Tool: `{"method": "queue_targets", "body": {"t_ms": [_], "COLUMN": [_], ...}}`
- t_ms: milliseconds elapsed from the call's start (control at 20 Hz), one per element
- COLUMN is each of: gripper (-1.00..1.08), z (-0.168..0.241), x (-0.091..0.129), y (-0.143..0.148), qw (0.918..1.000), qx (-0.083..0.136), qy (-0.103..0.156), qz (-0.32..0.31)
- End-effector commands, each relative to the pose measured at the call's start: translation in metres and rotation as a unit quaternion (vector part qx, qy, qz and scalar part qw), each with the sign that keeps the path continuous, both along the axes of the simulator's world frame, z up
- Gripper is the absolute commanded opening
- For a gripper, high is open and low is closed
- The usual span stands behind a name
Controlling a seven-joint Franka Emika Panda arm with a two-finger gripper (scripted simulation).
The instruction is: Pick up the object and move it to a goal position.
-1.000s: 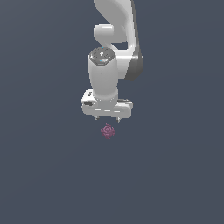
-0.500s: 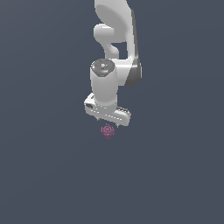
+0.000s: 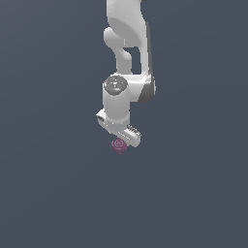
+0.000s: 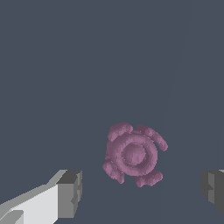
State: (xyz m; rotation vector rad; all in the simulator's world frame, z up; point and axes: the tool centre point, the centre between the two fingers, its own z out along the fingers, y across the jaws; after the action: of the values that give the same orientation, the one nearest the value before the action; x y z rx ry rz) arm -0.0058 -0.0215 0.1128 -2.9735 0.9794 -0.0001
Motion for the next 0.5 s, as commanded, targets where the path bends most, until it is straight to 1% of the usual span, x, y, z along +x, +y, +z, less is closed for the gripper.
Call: {"method": "queue_targets", "body": {"t_ms": [0,200,450], "gripper": [1.00,1.00,1.00], "z": [-0.007,-0.015,-0.020], "x": [-0.001,-0.003,-0.004], "y": [-0.001,-0.001,-0.002], "qw": [0.9996,0.9983,0.9968], "qx": [-0.001,-0.003,-0.005], "qy": [0.001,0.001,0.002], "qz": [-0.027,-0.058,-0.080]}}
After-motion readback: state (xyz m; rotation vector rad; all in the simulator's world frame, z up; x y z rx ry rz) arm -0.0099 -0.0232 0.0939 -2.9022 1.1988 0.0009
